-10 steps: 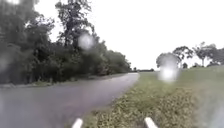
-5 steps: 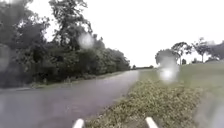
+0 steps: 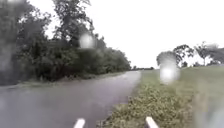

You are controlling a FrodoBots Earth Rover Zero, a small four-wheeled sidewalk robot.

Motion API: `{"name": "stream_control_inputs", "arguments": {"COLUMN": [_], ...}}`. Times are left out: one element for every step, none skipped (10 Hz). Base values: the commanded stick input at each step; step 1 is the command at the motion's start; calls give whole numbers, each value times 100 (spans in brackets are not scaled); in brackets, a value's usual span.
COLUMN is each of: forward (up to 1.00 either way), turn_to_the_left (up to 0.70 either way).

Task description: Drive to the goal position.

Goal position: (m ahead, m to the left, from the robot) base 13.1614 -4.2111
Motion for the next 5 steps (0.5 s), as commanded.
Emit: {"name": "stream_control_inputs", "arguments": {"forward": [70,70,70,70,70], "turn_to_the_left": [0,0,0,0,0]}}
